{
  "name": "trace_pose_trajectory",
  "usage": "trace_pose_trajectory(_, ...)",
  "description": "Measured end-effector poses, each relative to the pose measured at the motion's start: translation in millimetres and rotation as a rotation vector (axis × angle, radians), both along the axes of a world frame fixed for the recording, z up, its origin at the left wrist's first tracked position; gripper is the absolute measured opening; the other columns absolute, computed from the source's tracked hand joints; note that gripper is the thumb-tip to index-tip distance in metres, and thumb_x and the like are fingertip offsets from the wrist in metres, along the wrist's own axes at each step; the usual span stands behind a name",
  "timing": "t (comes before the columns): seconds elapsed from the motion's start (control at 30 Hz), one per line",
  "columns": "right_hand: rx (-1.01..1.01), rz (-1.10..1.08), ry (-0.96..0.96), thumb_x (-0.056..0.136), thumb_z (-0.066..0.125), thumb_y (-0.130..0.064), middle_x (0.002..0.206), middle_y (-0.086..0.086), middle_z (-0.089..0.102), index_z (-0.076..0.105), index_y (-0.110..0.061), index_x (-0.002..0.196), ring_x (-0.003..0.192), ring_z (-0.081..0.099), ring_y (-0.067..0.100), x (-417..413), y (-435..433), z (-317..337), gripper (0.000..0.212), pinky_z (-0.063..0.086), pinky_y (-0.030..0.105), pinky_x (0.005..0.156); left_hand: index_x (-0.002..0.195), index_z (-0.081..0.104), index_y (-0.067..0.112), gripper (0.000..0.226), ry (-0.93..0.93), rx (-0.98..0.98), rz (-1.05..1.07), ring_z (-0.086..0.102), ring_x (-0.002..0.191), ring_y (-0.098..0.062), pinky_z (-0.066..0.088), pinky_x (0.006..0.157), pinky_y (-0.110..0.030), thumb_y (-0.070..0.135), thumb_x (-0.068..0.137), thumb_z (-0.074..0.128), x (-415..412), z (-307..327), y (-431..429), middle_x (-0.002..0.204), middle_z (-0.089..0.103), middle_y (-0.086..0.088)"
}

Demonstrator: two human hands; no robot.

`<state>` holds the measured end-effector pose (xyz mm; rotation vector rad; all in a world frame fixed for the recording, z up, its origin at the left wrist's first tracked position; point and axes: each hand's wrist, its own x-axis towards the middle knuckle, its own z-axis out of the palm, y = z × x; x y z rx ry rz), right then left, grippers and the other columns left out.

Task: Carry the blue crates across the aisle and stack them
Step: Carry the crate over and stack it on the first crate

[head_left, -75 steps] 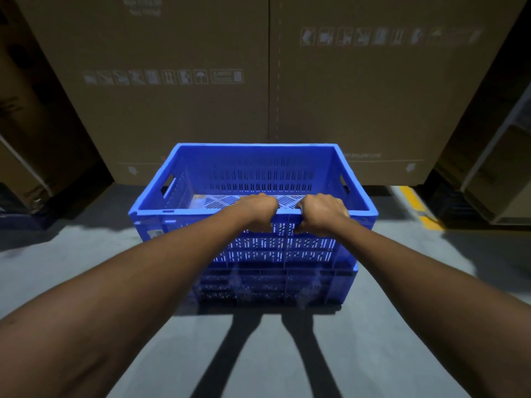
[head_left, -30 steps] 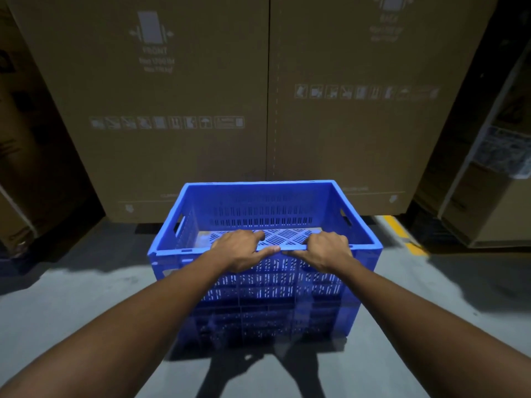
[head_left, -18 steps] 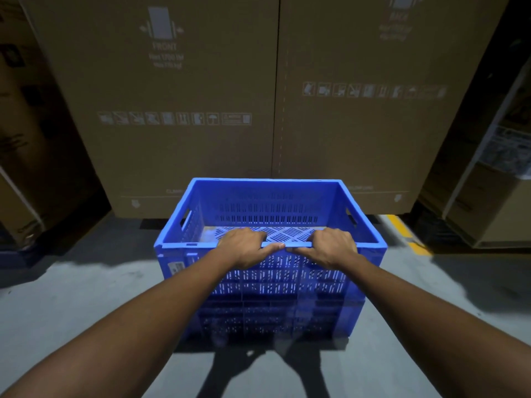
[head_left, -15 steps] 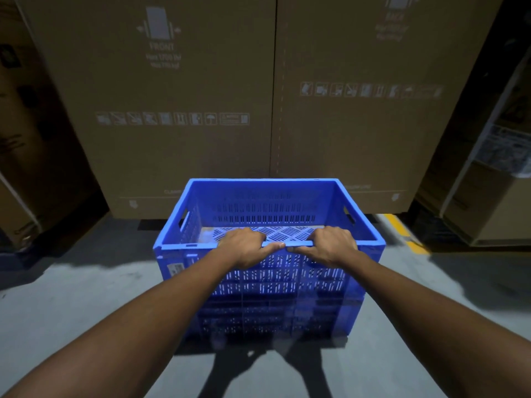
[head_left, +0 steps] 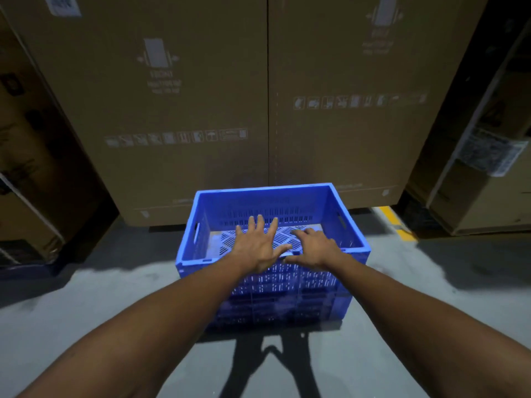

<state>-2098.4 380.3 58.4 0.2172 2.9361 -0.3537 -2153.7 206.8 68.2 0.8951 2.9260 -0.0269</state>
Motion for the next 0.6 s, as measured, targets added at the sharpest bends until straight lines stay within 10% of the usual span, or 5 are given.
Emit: trace_pose_trajectory(0.6,-0.199,0.095,0.395,0.086,0.06,-0.059,0.147,0.017,0.038,0.017,-0.019,0.155,0.13,0.041,0.039,81.0,-22.5,578.8,0.091,0.04,0.048,0.104,0.154,0.024,0.018,0.074,0.258,0.286,-0.062,0.02,0.147,-0.036,0.027,0.116,-0.05,0.064,0.095,0.027,87.3,584.6,-26.8,0.161,0.018,-0.018)
